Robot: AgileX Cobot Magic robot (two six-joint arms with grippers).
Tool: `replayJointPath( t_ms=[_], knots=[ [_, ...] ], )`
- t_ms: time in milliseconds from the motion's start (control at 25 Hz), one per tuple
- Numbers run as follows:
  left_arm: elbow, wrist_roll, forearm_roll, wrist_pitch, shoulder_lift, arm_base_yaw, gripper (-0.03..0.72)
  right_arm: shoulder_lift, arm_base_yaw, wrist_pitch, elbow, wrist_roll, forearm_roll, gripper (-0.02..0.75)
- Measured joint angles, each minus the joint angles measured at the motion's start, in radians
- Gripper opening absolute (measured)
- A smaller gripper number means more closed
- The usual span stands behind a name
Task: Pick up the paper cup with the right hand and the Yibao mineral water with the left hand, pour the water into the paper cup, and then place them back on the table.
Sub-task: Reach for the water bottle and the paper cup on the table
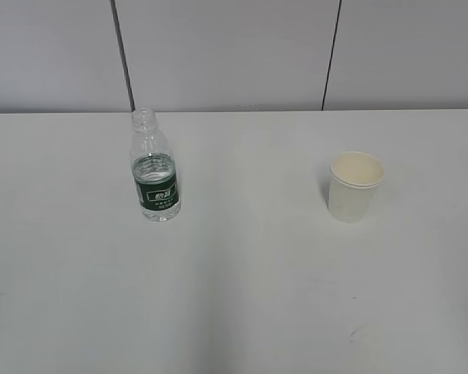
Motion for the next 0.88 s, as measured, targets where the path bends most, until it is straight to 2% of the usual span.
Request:
replayJointPath(
  t_ms=[880],
  knots=[
    [0.000,0.000,-0.021,0.000,0.000,0.000,0.342,0.000,0.000,0.000,0.000,0.000,0.000,0.585]
  ],
)
